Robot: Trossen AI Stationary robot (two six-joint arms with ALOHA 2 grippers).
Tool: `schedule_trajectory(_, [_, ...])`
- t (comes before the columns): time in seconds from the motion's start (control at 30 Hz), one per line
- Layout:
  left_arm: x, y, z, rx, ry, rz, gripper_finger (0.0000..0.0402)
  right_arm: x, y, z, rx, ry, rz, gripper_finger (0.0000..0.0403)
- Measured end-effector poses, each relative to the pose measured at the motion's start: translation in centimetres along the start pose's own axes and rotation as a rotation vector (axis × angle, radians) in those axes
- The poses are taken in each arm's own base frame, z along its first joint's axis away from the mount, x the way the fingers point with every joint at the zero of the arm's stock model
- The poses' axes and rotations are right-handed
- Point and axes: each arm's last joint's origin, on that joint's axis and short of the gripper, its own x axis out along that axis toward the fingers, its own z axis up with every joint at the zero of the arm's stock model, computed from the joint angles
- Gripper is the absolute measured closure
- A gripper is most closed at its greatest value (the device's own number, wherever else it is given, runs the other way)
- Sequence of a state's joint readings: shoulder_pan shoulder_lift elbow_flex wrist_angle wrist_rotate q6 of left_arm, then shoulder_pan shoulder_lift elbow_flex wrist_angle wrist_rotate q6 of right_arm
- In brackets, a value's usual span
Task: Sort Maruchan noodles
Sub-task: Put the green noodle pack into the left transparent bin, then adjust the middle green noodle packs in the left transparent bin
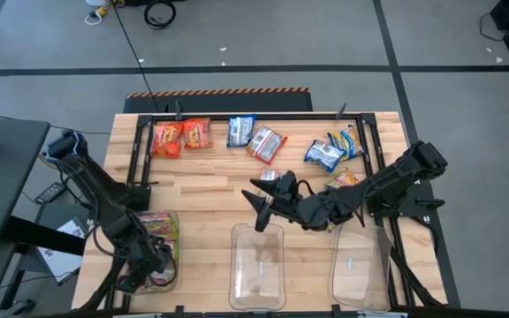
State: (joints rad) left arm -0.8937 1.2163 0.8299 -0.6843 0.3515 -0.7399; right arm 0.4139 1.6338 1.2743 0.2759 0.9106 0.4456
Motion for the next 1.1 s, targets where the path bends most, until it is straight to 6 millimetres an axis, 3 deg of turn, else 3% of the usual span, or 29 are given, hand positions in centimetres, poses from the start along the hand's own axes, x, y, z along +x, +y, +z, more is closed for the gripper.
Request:
schedule_trajectory(0.17, [-2.9, 0.5, 0.1, -0.077, -0.026, 0.167, 0.021, 1.0, -0.9, 0.4, -0.016, -0.009, -0.03, 0.0192])
schedule_trajectory(0.3, [-3.9, 2.6, -1.3, -0.195, -0.08, 0.318, 0.0224, 1.6, -1.4, 0.4, -0.028, 0.002, -0.044, 0.0192])
schedule_trajectory(0.5, [-2.9, 6.2, -4.3, -0.623, -0.144, 0.38, 0.023, 0.9, -1.0, -0.1, -0.039, 0.032, -0.03, 0.0192])
schedule_trajectory(0.7, [-2.0, 7.0, -5.2, -0.993, -0.126, 0.368, 0.023, -0.1, -0.3, -0.6, -0.037, 0.044, -0.032, 0.0192])
schedule_trajectory(0.9, [-1.3, 7.6, -4.9, -1.156, -0.243, 0.47, 0.023, -0.3, -0.3, -0.7, -0.042, 0.037, -0.052, 0.0192])
schedule_trajectory(1.1, [-0.3, 7.7, -4.2, -1.16, -0.241, 0.491, 0.023, -0.2, -0.4, -0.7, -0.025, 0.035, -0.057, 0.0192])
